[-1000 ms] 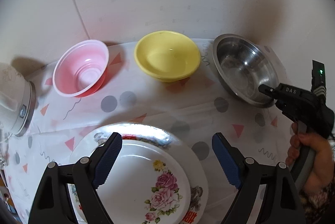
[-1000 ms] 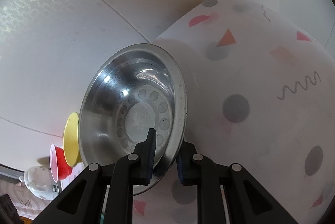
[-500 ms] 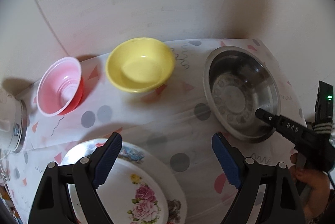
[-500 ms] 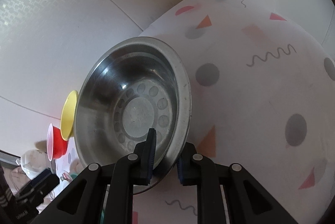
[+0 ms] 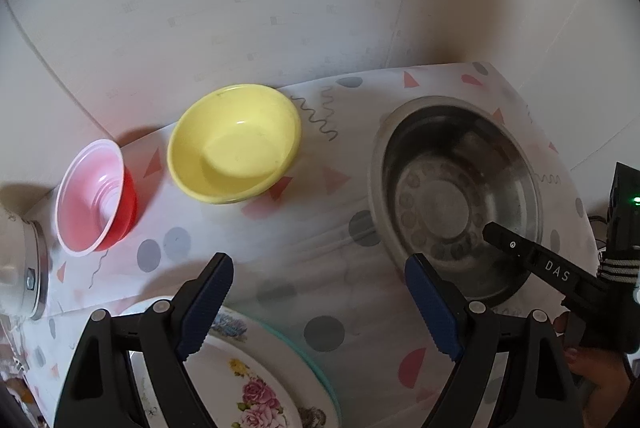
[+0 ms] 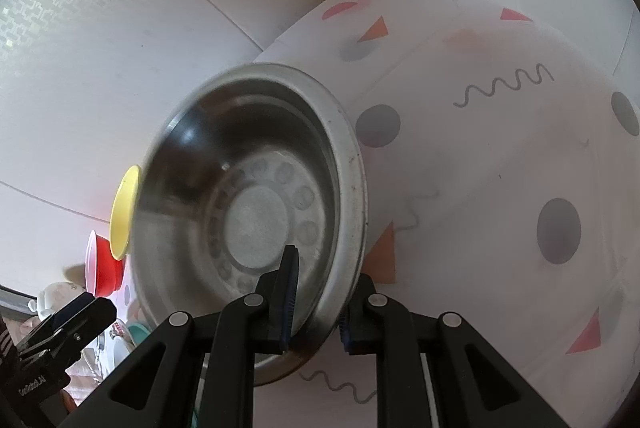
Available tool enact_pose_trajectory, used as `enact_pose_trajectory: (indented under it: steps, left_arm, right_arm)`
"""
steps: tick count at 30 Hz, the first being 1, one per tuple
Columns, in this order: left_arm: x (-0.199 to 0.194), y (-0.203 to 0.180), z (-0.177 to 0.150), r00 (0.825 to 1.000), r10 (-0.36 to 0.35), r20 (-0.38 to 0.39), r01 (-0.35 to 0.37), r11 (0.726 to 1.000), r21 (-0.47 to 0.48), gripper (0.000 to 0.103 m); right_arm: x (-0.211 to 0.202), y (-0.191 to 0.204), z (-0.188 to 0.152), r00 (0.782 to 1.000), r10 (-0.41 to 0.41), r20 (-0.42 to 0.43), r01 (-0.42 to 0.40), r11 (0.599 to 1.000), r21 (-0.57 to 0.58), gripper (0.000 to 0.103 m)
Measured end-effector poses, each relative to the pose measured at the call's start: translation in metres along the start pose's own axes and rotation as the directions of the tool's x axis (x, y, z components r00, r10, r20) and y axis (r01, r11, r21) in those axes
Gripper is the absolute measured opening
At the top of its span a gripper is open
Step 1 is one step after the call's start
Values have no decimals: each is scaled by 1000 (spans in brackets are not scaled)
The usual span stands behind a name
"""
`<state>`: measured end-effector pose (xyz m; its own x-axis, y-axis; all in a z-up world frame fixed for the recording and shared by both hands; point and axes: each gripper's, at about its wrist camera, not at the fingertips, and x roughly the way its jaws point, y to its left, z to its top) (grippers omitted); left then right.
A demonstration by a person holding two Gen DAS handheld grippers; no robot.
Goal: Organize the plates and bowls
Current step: 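Lift the steel bowl with the right gripper while the left gripper grasps its rim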
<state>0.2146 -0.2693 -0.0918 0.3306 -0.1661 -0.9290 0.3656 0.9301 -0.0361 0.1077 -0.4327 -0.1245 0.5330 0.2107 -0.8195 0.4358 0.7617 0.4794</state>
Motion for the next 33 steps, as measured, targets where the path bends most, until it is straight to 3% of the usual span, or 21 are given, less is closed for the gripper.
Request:
enact_pose_trajectory:
  steps: [12,19,24,33]
  left_arm:
    - [22,-14,14,999,-18,-42,19,1000,13,88]
    - [37,-17,16,996,-50,-80,51,999,18,87]
    - [49,-25,17,992,-65,-112,71,996,45,64]
    - [62,-37,15,988,-77,-135,88,994,72,50]
  right_arm:
    - [17,9,7,1000,7,2,-7,1000,-6,17]
    - [0,2,4,1000,11,7,-11,1000,-9,17]
    - [-1,2,3,1000,11,9,-11,1000,-8,17]
    - [-2,2,3,1000,6,13,-6,1000,-11,17]
